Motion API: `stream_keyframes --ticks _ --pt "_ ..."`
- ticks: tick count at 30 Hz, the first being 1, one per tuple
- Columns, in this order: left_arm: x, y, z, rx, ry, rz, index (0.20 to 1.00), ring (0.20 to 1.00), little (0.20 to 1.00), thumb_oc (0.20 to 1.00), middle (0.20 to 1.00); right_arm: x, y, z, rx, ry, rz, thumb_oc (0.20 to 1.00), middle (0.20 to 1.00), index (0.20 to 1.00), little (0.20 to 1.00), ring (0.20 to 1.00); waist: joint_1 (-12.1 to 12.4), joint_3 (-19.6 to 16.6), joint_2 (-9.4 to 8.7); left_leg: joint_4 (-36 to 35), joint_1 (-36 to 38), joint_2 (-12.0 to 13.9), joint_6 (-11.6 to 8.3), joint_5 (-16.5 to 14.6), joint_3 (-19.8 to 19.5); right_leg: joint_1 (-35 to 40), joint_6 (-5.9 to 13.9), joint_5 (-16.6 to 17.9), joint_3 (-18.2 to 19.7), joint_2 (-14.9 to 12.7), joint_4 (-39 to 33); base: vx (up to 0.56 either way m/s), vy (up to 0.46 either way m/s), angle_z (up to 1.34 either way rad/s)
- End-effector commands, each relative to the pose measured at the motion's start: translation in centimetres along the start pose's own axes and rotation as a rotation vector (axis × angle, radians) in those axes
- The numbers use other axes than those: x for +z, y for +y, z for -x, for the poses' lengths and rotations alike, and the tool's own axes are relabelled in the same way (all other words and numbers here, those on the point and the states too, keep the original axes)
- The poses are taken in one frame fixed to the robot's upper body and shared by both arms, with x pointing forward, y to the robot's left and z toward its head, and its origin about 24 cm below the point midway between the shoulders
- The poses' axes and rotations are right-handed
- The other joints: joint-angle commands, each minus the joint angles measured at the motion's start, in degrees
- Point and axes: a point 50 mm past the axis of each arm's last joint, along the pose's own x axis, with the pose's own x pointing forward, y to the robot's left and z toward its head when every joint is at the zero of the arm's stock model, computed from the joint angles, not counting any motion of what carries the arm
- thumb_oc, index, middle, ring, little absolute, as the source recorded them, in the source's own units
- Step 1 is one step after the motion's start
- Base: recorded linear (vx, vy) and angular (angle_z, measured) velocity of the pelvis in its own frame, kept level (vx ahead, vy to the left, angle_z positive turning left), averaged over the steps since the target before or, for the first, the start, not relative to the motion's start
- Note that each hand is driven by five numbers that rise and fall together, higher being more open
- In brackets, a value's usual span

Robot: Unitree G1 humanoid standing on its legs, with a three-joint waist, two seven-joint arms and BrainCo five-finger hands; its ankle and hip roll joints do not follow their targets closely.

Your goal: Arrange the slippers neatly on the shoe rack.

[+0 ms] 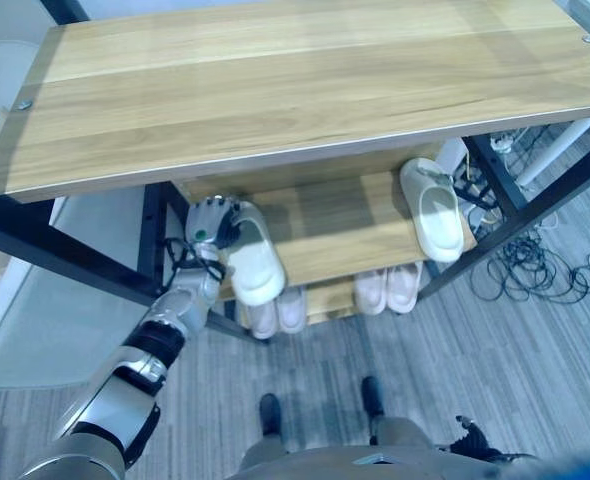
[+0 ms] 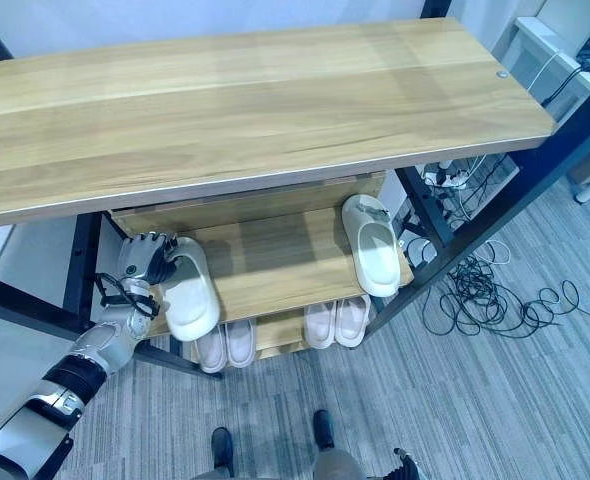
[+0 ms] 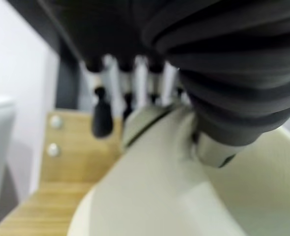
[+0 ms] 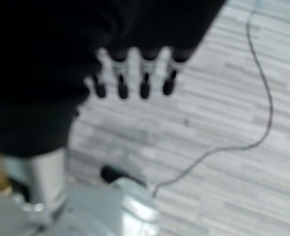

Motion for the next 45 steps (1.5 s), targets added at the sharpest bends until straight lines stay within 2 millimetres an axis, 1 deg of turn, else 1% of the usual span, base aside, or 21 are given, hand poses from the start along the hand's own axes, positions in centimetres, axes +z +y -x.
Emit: stream_keyframes --ticks 1,3,4,8,9,11,12,13,14,16,18,19,21,25,29,31,32,34,35,38,45 --pt "-5.4 5.9 -4.1 0.116 0.125 -0.131 0.200 0.200 0.200 0.200 0.200 0.1 -0.7 -0.3 -0.017 0.014 0.018 1.000 1.000 1.000 1.000 1.000 1.4 -1.3 -0.06 0.8 3.1 -3.4 0.73 -4.3 0.4 1.5 5.23 -2.0 -1.2 -2.9 0.9 0.00 -0.032 0.00" --pt "-5.0 5.6 -4.0 0.112 0.116 -0.122 0.200 0.200 0.200 0.200 0.200 0.1 -0.7 -0.3 -0.016 0.014 0.016 1.000 1.000 1.000 1.000 1.000 1.4 -1.3 -0.02 0.8 3.2 -3.4 0.72 -4.3 0.4 1.5 5.21 -2.0 -1.2 -2.8 0.9 0.00 -0.018 0.00" --pt "-4.1 5.3 -4.2 0.112 0.088 -0.100 0.200 0.200 0.200 0.200 0.200 0.2 -0.8 -0.3 -0.017 0.013 0.015 1.000 1.000 1.000 1.000 1.000 1.2 -1.3 0.06 0.8 3.2 -3.4 0.71 -4.3 0.6 1.5 5.20 -2.0 -1.1 -2.8 0.9 0.00 -0.045 0.00" --pt "-1.9 5.3 -4.9 0.138 0.021 -0.076 0.200 0.200 0.200 0.200 0.200 0.8 -1.4 -0.6 -0.037 0.001 0.020 1.000 1.000 1.000 1.000 1.000 0.8 -0.8 0.58 0.8 3.2 -3.2 0.61 -4.1 1.1 1.1 5.16 -1.8 -0.6 -2.7 0.9 -0.01 -0.048 0.00" --pt "-1.7 5.4 -5.0 0.147 0.015 -0.085 0.200 0.200 0.200 0.200 0.200 0.9 -1.5 -0.6 -0.042 -0.001 0.022 1.000 1.000 1.000 1.000 1.000 0.7 -0.8 0.70 0.8 3.1 -3.2 0.59 -4.1 1.2 0.9 5.16 -1.7 -0.4 -2.7 0.9 -0.03 -0.043 -0.03" --pt "-1.1 6.4 -6.1 0.200 -0.016 -0.171 0.200 0.200 0.200 0.200 0.200 1.0 -2.8 -0.9 -0.075 -0.002 0.020 1.000 1.000 1.000 1.000 1.000 0.3 -0.2 1.14 0.8 2.4 -3.1 0.45 -3.8 1.5 0.1 5.17 -1.4 0.0 -2.6 0.9 -0.06 -0.054 -0.06" --pt "-1.0 6.0 -6.1 0.192 -0.007 -0.188 0.200 0.200 0.200 0.200 0.200 1.5 -3.1 -1.0 -0.088 -0.014 0.029 1.000 1.000 1.000 1.000 1.000 0.2 0.3 1.34 0.8 2.0 -3.1 0.47 -3.7 1.7 -0.6 5.21 -1.2 0.3 -2.6 0.9 -0.06 -0.023 -0.07" --pt "-1.0 6.0 -6.2 0.192 -0.007 -0.188 0.200 0.200 0.200 0.200 0.200 1.5 -3.1 -1.0 -0.088 -0.015 0.028 1.000 1.000 1.000 1.000 1.000 0.2 0.3 1.33 0.8 2.0 -3.1 0.47 -3.7 1.7 -0.6 5.21 -1.2 0.3 -2.6 0.9 -0.06 -0.002 -0.08" --pt "-0.2 6.1 -6.6 0.185 -0.031 -0.189 0.200 0.200 0.200 0.200 0.200 1.9 -3.6 -1.2 -0.096 -0.021 0.044 1.000 1.000 1.000 1.000 1.000 0.0 0.7 1.70 0.8 1.5 -3.1 0.48 -3.4 2.0 -1.3 5.21 -0.9 0.6 -2.7 0.9 -0.03 -0.033 -0.09" --pt "0.4 6.6 -7.1 0.192 -0.047 -0.165 0.200 0.200 0.200 0.200 0.200 1.3 -3.8 -1.1 -0.108 -0.002 0.047 1.000 1.000 1.000 1.000 1.000 -0.4 0.8 2.64 0.8 1.1 -3.1 0.53 -3.3 2.7 -2.2 5.15 -0.7 1.3 -2.8 0.9 -0.01 -0.031 -0.20" --pt "0.4 6.6 -7.1 0.192 -0.047 -0.165 0.200 0.200 0.200 0.200 0.200 1.3 -3.8 -1.1 -0.108 -0.002 0.047 1.000 1.000 1.000 1.000 1.000 -0.3 0.8 2.64 0.8 1.1 -3.1 0.53 -3.3 2.7 -2.2 5.15 -0.7 1.3 -2.7 0.9 0.02 -0.015 -0.15" --pt "1.1 7.3 -7.8 0.225 -0.049 -0.136 0.200 0.200 0.200 0.200 0.200 0.6 -4.0 -1.0 -0.114 0.026 0.063 1.000 1.000 1.000 1.000 1.000 -1.0 1.3 3.75 0.8 0.9 -3.0 0.41 -3.1 3.3 -2.8 5.13 -0.5 2.0 -2.8 0.9 0.03 -0.027 -0.02" --pt "1.9 6.9 -7.8 0.222 -0.052 -0.099 0.200 0.200 0.200 0.200 0.200 0.2 -4.4 -1.0 -0.123 0.043 0.068 1.000 1.000 1.000 1.000 1.000 -1.5 1.6 4.69 0.8 0.9 -3.1 0.37 -3.1 3.8 -3.2 5.07 -0.5 2.5 -2.8 0.9 0.02 -0.017 0.00" --pt "2.3 7.0 -8.0 0.240 -0.042 -0.053 0.200 0.200 0.200 0.200 0.200 0.1 -4.8 -1.0 -0.139 0.048 0.054 1.000 1.000 1.000 1.000 1.000 -1.9 1.8 5.59 0.8 1.0 -3.2 0.28 -3.1 4.2 -3.5 5.04 -0.5 3.0 -2.8 0.9 0.02 -0.013 -0.08" --pt "3.7 6.7 -7.5 0.266 -0.065 0.040 0.200 0.200 0.200 0.200 0.200 0.6 -4.9 -1.1 -0.155 0.036 0.026 1.000 1.000 1.000 1.000 1.000 -2.1 2.1 6.20 0.8 1.2 -3.2 0.28 -3.1 4.5 -3.5 4.93 -0.7 3.4 -2.6 0.9 0.02 -0.014 -0.08" --pt "4.8 6.1 -6.7 0.273 -0.090 0.100 0.200 0.200 0.200 0.200 0.200 0.6 -4.7 -1.1 -0.153 0.035 0.009 1.000 1.000 1.000 1.000 1.000 -2.1 2.0 6.24 0.8 1.6 -3.2 0.27 -3.2 4.5 -3.2 4.75 -0.9 3.3 -2.6 0.9 0.04 -0.030 -0.02" --pt "5.5 5.2 -5.8 0.269 -0.104 0.150 0.200 0.200 0.200 0.200 0.200 0.6 -4.4 -1.1 -0.150 0.036 -0.003 1.000 1.000 1.000 1.000 1.000 -2.0 1.8 6.16 0.8 2.1 -3.1 0.28 -3.4 4.4 -2.6 4.55 -1.2 3.2 -2.5 0.9 0.03 -0.029 0.00" --pt "5.5 5.2 -5.7 0.267 -0.103 0.150 0.200 0.200 0.200 0.200 0.200 0.5 -4.4 -1.0 -0.150 0.037 -0.002 1.000 1.000 1.000 1.000 1.000 -2.0 1.8 6.19 0.8 2.2 -3.1 0.28 -3.4 4.3 -2.6 4.55 -1.2 3.2 -2.5 0.9 0.01 -0.011 -0.02" --pt "6.2 4.2 -4.7 0.253 -0.118 0.189 0.200 0.200 0.200 0.200 0.200 0.5 -4.2 -1.0 -0.147 0.038 -0.018 1.000 1.000 1.000 1.000 1.000 -1.9 1.6 5.92 0.8 2.5 -3.0 0.27 -3.5 4.2 -1.9 4.36 -1.5 3.0 -2.5 0.9 0.02 -0.036 -0.03" --pt "6.8 3.3 -3.5 0.230 -0.136 0.226 0.200 0.200 0.200 0.200 0.200 0.6 -4.0 -1.0 -0.148 0.034 -0.041 1.000 1.000 1.000 1.000 1.000 -1.7 1.4 5.63 0.8 3.0 -3.0 0.30 -3.6 3.7 -1.1 4.13 -1.9 2.4 -2.4 0.9 0.01 -0.028 -0.02" --pt "8.2 2.2 -2.3 0.189 -0.168 0.295 0.200 0.200 0.200 0.200 0.200 1.1 -4.0 -1.1 -0.154 0.022 -0.060 1.000 1.000 1.000 1.000 1.000 -1.4 1.5 5.27 0.8 3.3 -3.1 0.39 -3.8 3.1 -0.6 3.96 -2.0 2.0 -2.4 0.9 -0.01 -0.015 0.01"
